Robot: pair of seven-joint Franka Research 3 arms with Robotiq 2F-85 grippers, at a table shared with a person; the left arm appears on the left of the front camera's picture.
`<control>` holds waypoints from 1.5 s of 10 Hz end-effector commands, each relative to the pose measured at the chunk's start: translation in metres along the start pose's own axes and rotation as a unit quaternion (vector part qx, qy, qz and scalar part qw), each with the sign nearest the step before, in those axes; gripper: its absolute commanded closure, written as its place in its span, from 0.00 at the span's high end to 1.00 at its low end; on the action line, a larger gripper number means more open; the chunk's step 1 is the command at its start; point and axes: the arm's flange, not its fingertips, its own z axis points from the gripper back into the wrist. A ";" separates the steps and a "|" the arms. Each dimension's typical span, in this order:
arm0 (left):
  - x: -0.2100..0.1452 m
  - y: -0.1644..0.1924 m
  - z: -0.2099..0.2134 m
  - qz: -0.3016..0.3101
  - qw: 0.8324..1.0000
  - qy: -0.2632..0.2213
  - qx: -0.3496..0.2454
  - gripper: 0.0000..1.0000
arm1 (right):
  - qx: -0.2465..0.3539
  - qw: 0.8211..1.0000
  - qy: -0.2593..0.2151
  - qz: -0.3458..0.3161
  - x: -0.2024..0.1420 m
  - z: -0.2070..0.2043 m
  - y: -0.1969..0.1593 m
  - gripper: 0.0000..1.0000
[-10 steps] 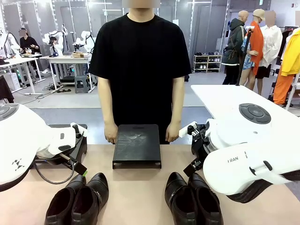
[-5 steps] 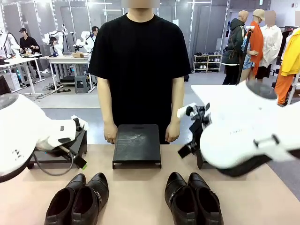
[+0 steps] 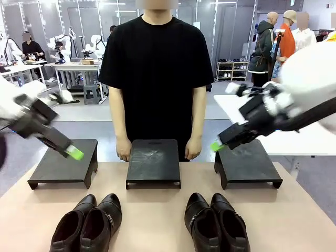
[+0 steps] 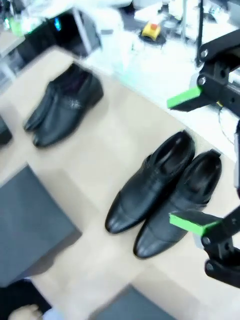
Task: Place the shoes on the stand as instructed by the person.
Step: Pick up one pair of Shoes and place it on the Shoes Stand indicated by the person.
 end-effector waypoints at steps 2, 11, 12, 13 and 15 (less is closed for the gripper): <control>-0.053 0.045 0.093 0.053 0.990 -0.078 -0.108 1.00 | 0.111 0.986 -0.075 -0.097 -0.066 0.080 -0.040 1.00; -0.256 0.107 0.197 0.197 0.897 -0.372 -0.135 1.00 | 0.133 0.892 -0.365 -0.229 -0.277 0.224 -0.070 1.00; -0.261 0.107 0.199 0.201 0.892 -0.385 -0.130 1.00 | 0.130 0.893 -0.365 -0.230 -0.276 0.224 -0.070 1.00; -0.263 0.106 0.203 0.216 0.880 -0.406 -0.116 1.00 | 0.126 0.896 -0.358 -0.232 -0.273 0.223 -0.069 1.00; -0.267 0.112 0.206 0.218 0.888 -0.384 -0.127 1.00 | 0.130 0.892 -0.359 -0.243 -0.272 0.281 -0.098 1.00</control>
